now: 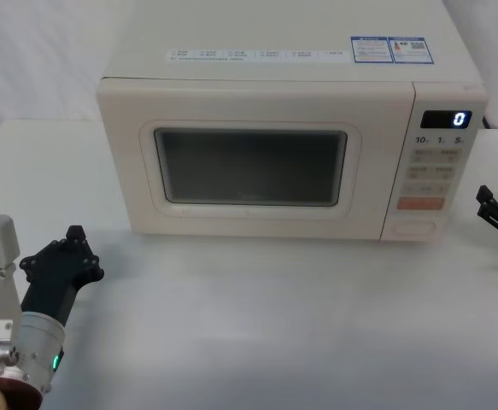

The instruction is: Press the button to open the microwave door with one hand; close the microwave door with the other hand.

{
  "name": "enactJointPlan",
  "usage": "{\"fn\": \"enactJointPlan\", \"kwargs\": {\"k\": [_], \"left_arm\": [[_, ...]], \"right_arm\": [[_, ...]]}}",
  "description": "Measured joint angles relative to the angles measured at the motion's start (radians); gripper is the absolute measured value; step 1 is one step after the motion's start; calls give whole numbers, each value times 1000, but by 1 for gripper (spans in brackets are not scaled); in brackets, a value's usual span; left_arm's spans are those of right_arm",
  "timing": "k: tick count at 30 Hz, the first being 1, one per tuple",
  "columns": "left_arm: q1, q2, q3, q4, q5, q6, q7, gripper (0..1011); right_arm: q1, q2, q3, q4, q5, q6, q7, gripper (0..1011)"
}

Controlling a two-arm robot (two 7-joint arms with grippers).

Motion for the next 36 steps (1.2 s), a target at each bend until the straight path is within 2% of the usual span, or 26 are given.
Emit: {"fn": "enactJointPlan", "kwargs": {"k": [8,9,14,15,18,22,23,24,26,27,31,33,36], "left_arm": [[1,1,0,-1,1,-1,1,26],[1,1,0,-1,1,-1,1,74],[1,1,0,-1,1,-2,1,192],[1,1,0,-1,2,-2,1,248],[1,1,0,-1,2,-2,1,304],[1,1,0,-1,2,-2,1,449],[1,1,0,-1,2,-2,1,511],[1,1,0,-1,2,-2,1,511],[1,1,0,-1,2,-2,1,572],[1,1,0,-1,2,-2,1,633],[1,1,0,-1,2,-2,1,730],[1,1,0,-1,2,-2,1,824],[1,1,0,-1,2,-2,1,878]], "right_arm": [[0,0,0,0,0,0,0,1003],[0,0,0,0,0,0,0,1002],[0,0,0,0,0,0,0,1002],[0,0,0,0,0,0,0,1002],[0,0,0,0,0,0,0,1002],[0,0,0,0,0,0,0,1002],[0,0,0,0,0,0,0,1002],[0,0,0,0,0,0,0,1002],[0,0,0,0,0,0,0,1002],[0,0,0,0,0,0,0,1002],[0,0,0,0,0,0,0,1002],[0,0,0,0,0,0,0,1002],[0,0,0,0,0,0,0,1002]]}}
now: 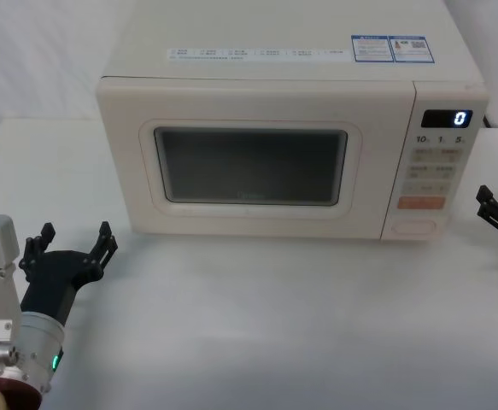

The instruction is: Press the button to open the microwave door with one hand; close the microwave door with the other hand.

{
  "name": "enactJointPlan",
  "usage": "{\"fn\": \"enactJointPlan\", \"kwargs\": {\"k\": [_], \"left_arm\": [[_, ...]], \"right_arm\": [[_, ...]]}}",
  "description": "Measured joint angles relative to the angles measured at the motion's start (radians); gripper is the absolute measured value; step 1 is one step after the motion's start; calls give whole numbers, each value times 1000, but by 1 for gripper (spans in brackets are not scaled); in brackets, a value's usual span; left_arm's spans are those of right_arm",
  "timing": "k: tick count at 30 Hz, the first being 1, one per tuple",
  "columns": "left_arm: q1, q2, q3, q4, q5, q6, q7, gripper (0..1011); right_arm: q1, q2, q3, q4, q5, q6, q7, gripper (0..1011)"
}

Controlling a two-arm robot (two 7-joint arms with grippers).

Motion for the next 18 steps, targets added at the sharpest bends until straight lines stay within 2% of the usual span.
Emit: {"fn": "enactJointPlan", "kwargs": {"k": [4,18], "left_arm": [[0,0,0,0,0,0,0,989],[0,0,0,0,0,0,0,1001]], "right_arm": [[0,0,0,0,0,0,0,1002],[0,0,0,0,0,0,0,1003]]}}
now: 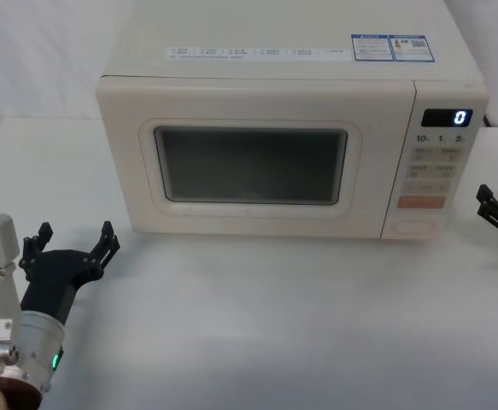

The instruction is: Press the button to open the microwave door with one hand; close the microwave door with the other hand.

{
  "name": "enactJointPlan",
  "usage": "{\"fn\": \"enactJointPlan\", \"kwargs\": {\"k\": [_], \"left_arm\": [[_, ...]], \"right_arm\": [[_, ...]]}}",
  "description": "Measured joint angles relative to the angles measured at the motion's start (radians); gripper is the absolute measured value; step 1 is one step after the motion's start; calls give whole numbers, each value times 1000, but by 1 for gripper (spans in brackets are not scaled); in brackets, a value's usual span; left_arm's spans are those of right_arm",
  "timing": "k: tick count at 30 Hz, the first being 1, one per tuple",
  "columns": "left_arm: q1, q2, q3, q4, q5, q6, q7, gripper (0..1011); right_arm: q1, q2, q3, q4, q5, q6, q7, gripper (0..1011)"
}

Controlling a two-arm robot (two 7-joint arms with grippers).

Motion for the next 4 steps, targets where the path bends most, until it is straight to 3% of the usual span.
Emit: {"fn": "enactJointPlan", "kwargs": {"k": [4], "left_arm": [[0,0,0,0,0,0,0,1001]], "right_arm": [[0,0,0,0,0,0,0,1002]]}}
